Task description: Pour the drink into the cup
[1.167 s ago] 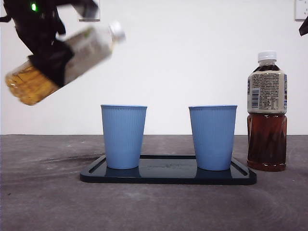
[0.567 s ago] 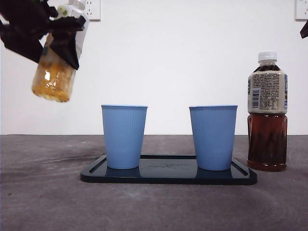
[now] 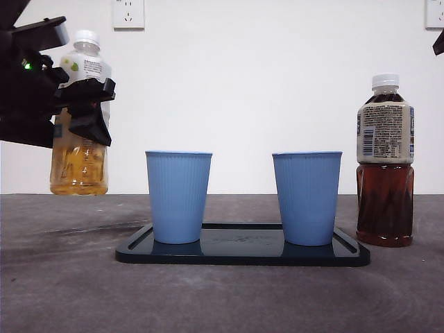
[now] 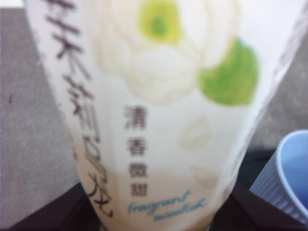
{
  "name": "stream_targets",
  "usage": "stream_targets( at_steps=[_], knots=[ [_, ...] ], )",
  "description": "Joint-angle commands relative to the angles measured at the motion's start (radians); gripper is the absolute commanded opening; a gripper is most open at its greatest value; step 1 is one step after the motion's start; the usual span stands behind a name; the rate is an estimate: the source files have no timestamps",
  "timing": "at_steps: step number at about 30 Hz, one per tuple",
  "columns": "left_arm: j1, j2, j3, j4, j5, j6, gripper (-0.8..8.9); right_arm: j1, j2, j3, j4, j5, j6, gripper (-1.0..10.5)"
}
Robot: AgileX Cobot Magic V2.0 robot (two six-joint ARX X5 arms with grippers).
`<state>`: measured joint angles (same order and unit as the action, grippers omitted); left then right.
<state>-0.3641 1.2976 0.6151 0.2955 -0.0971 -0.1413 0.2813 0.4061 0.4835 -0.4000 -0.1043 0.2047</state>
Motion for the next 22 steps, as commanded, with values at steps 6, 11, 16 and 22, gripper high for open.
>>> stream_targets(
  at_steps=[6,11,16,22],
  knots=[
    [-0.002,0.069,-0.04,0.18,0.003,-0.006,1.82,0.005,0.002,0.016,0.009,0.003,-0.016,3.9],
    [-0.001,0.142,-0.039,0.236,0.003,-0.005,1.82,0.005,0.003,0.016,0.009,0.003,-0.016,3.9],
    [0.0,0.188,-0.039,0.273,0.003,0.01,1.82,0.005,0.003,0.016,0.009,0.004,-0.016,3.9],
    [0.0,0.233,-0.039,0.286,0.003,0.018,1.83,0.005,0.003,0.016,0.009,0.004,-0.016,3.9]
  ],
)
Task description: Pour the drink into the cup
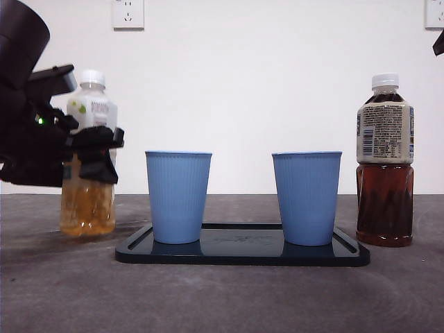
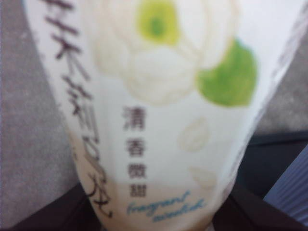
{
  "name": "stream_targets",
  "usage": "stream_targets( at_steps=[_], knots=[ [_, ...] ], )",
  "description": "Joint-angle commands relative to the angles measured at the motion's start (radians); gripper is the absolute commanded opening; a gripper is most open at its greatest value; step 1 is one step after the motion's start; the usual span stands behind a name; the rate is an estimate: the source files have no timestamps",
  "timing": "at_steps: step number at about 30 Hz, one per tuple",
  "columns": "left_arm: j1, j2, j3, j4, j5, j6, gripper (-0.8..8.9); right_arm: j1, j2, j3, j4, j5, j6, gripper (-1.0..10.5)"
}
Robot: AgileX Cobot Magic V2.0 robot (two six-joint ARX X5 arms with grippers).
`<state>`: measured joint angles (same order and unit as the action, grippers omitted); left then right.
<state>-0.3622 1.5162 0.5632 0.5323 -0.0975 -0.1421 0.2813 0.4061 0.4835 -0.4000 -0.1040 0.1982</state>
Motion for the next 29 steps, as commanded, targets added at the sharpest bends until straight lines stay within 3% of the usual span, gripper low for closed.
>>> stream_targets(
  at_steps=[1,8,15,20,23,29],
  knots=[
    [-0.002,0.021,0.013,0.056,0.003,0.019,1.83,0.005,0.003,0.016,0.009,0.003,-0.011,3.9],
    [-0.002,0.042,0.013,0.059,0.004,0.018,1.99,0.005,0.003,0.016,0.009,0.003,-0.016,3.9],
    [-0.002,0.033,0.013,-0.005,0.003,0.017,4.08,0.005,0.003,0.016,0.009,0.002,-0.017,3.9],
    [-0.003,-0.002,0.013,-0.051,0.003,0.017,4.16,0.005,0.003,0.016,0.009,0.002,-0.02,3.9],
    [-0.003,-0.033,0.013,-0.078,0.003,0.017,4.78,0.005,0.003,0.016,0.009,0.002,-0.02,3.9],
    [-0.003,-0.127,0.013,-0.224,0.003,0.005,5.12,0.005,0.003,0.016,0.008,0.002,-0.019,3.9]
  ],
)
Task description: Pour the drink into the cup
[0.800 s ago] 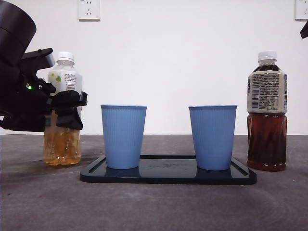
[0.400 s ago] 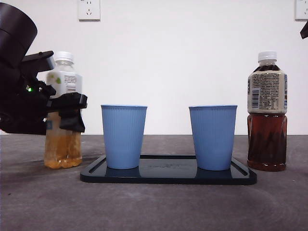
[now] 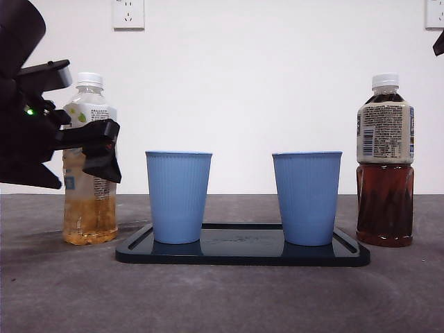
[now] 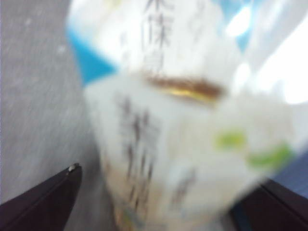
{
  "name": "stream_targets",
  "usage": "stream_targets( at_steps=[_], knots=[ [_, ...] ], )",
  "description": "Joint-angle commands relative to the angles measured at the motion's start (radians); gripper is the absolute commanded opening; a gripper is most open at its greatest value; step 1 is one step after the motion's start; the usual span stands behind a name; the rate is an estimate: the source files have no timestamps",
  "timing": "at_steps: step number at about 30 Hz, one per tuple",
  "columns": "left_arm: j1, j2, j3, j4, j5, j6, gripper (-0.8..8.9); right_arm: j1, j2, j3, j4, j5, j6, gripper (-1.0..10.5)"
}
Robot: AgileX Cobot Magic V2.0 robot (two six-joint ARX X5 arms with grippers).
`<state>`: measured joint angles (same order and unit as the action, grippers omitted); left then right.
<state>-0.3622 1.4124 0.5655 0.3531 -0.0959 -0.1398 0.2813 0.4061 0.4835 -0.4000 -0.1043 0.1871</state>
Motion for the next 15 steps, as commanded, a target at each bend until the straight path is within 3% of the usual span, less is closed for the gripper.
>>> stream_targets(
  at_steps=[1,15],
  knots=[
    [-0.003,-0.044,0.011,-0.08,0.002,-0.007,5.12,0.005,0.003,0.016,0.008,0.003,-0.008,3.9],
    [-0.032,-0.551,0.013,-0.594,0.003,-0.082,4.97,0.005,0.004,0.016,-0.03,0.0,0.012,3.9]
  ],
)
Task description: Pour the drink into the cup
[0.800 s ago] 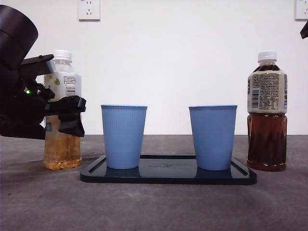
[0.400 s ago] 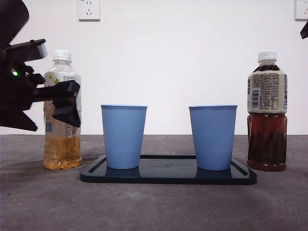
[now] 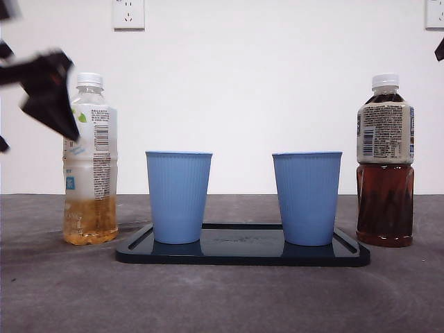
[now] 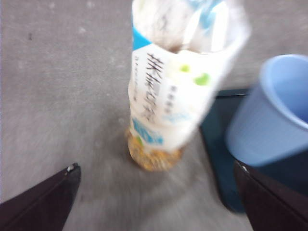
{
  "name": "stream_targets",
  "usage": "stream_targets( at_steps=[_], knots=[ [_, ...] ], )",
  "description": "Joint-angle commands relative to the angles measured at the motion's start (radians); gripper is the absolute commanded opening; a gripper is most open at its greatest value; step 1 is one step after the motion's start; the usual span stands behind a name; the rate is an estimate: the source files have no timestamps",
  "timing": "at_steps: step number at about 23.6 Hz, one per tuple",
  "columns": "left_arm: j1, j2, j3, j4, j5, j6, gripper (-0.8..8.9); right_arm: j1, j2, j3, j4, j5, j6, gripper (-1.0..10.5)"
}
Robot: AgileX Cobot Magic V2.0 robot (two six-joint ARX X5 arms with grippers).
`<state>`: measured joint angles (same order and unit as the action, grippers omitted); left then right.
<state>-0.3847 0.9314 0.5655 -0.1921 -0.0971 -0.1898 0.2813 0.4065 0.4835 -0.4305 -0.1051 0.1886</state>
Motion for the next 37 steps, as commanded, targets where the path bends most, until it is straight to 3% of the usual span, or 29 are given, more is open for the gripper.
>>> stream_targets(
  at_steps=[1,3,6,9,10,28,30,33,37],
  knots=[
    [-0.012,-0.11,0.013,-0.081,0.004,-0.04,4.92,0.005,0.004,0.016,-0.002,0.0,0.01,3.9],
    [-0.016,-0.176,0.013,-0.122,0.004,-0.04,4.53,0.005,0.004,0.016,-0.002,0.0,0.01,3.9],
    [-0.016,-0.256,0.013,-0.164,0.004,-0.04,3.17,0.005,0.004,0.016,-0.002,0.001,0.01,3.6],
    [-0.016,-0.329,0.013,-0.207,0.004,-0.047,0.36,0.005,0.004,0.016,-0.003,0.001,0.009,0.0],
    [-0.016,-0.34,0.013,-0.217,0.004,-0.058,0.07,0.005,0.004,0.016,-0.005,0.001,0.009,0.1],
    [-0.016,-0.385,0.013,-0.264,0.004,-0.049,0.06,0.005,0.003,0.016,0.004,0.0,0.016,0.1],
    [0.016,-0.438,0.012,-0.256,0.001,0.095,0.06,0.005,0.003,0.016,0.004,0.0,0.016,0.1],
    [0.127,-0.537,-0.016,-0.164,0.001,0.242,0.06,0.005,0.003,0.016,0.004,0.0,0.016,0.1],
    [0.288,-0.699,-0.168,0.028,0.001,0.318,0.06,0.005,0.003,0.016,0.004,0.0,0.016,0.1]
  ],
)
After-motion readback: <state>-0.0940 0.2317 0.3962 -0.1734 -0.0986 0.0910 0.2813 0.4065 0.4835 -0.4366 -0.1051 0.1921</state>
